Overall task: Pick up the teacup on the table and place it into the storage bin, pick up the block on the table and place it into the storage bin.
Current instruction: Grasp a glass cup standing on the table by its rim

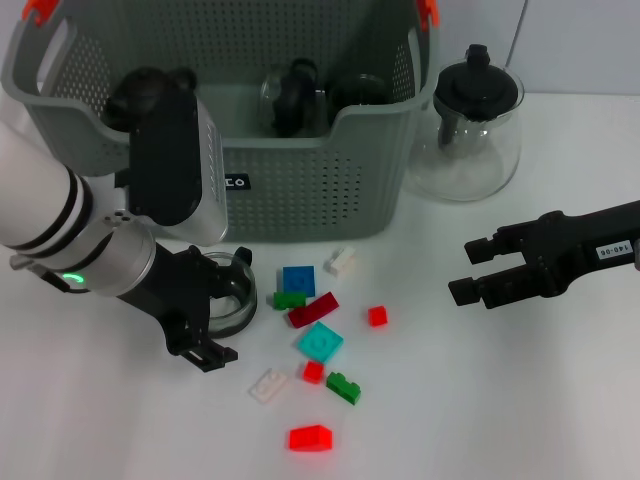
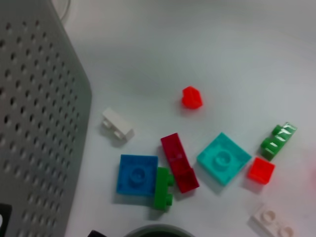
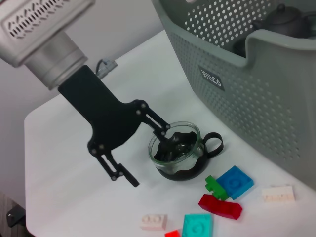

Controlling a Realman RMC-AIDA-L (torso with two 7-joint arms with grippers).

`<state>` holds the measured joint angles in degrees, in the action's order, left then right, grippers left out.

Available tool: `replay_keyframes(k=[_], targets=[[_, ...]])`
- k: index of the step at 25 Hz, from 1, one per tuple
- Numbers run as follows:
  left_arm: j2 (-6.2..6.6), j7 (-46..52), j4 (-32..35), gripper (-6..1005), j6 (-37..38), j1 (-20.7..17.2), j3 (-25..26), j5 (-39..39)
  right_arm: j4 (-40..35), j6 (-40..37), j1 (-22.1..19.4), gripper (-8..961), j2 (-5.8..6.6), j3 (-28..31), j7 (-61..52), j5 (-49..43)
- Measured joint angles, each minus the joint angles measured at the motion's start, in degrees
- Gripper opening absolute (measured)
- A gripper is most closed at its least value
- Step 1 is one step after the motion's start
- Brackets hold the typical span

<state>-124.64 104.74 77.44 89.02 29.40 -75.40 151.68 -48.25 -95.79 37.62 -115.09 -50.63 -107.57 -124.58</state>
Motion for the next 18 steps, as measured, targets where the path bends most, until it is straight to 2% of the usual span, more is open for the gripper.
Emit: replay_keyframes(k=[9,18], targets=[[0.1,0.0,-4.2,788,-1.1,0.6,-0.4,0.7,0.5,0.5,0.0,842,-0.05,0.1,0.0,-0.1],[0.01,1.7,-7.6,786,-5.6,0.7,-1.0,0.8,0.5,0.6,0.0,842,-0.05,0.1,0.2,-0.1]])
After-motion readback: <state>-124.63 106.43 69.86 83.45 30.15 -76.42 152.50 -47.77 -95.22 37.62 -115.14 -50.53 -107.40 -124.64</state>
